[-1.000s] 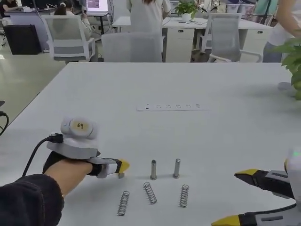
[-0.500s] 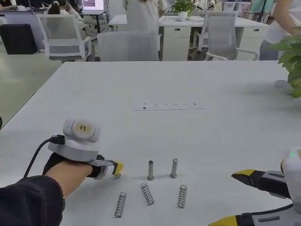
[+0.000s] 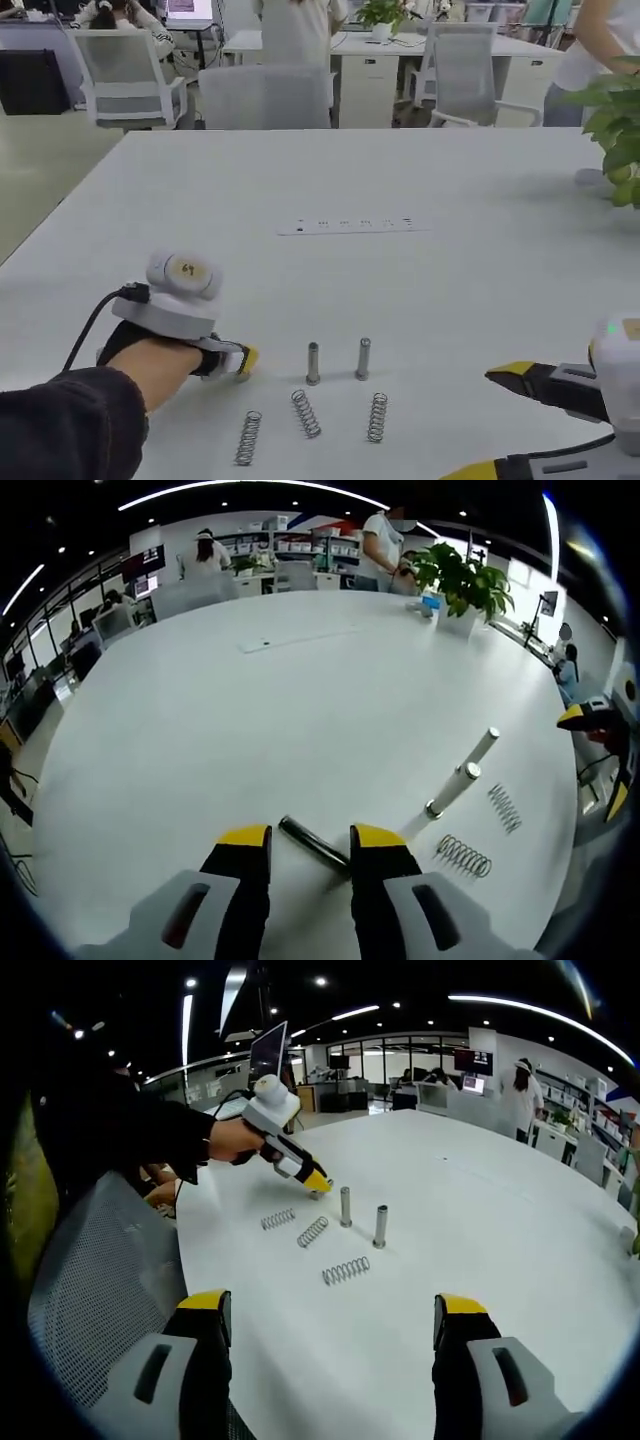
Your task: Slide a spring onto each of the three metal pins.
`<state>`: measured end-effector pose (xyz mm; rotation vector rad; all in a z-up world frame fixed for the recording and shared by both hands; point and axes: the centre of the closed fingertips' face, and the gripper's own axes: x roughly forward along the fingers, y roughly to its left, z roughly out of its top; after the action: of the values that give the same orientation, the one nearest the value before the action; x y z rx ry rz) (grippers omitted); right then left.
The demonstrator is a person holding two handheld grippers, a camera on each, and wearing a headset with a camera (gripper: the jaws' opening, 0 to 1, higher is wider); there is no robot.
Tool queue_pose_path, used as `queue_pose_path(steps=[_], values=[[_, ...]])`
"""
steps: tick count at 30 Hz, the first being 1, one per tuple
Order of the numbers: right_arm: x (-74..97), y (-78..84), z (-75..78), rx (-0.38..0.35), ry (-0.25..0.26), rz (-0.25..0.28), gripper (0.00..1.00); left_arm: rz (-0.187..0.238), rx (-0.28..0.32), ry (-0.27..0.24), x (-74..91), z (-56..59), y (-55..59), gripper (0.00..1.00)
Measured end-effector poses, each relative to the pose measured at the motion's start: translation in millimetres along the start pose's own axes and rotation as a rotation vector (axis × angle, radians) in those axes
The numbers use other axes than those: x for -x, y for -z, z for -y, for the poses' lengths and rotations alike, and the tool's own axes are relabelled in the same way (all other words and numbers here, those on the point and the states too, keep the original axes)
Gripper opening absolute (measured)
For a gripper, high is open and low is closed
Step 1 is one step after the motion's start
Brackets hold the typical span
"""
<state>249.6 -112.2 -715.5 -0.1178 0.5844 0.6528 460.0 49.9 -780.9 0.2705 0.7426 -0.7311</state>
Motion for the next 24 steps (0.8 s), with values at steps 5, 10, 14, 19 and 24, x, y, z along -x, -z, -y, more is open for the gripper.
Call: queue_pose_path(steps=[5,10,14,19,24], values=[[-0.9,1.2,-0.1,-0.002,-0.002,-0.003,0.82,-0.014,0.012,-0.001,-2.0,0.1,2.0,0.24],[-1.5,1.4,0.6,-0.002,-0.002,-0.005,0.82,-0.027,0.018,-0.001,-5.4,0.2,2.4,0.22],[-1.3,1.6,1.0,-0.001,0.0,-0.007,0.82,-0.033,0.012,0.0,-7.3,1.1,3.2,0.21],[-1.1,2.9,1.3,-0.003,0.001,-0.01,0.82,-0.04,0.005,-0.002,-8.2,1.3,4.5,0.19],[-1.3,2.4,1.4,-0.004,0.001,-0.008,0.82,-0.045,-0.01,-0.009,-7.6,-1.2,5.7,0.13]])
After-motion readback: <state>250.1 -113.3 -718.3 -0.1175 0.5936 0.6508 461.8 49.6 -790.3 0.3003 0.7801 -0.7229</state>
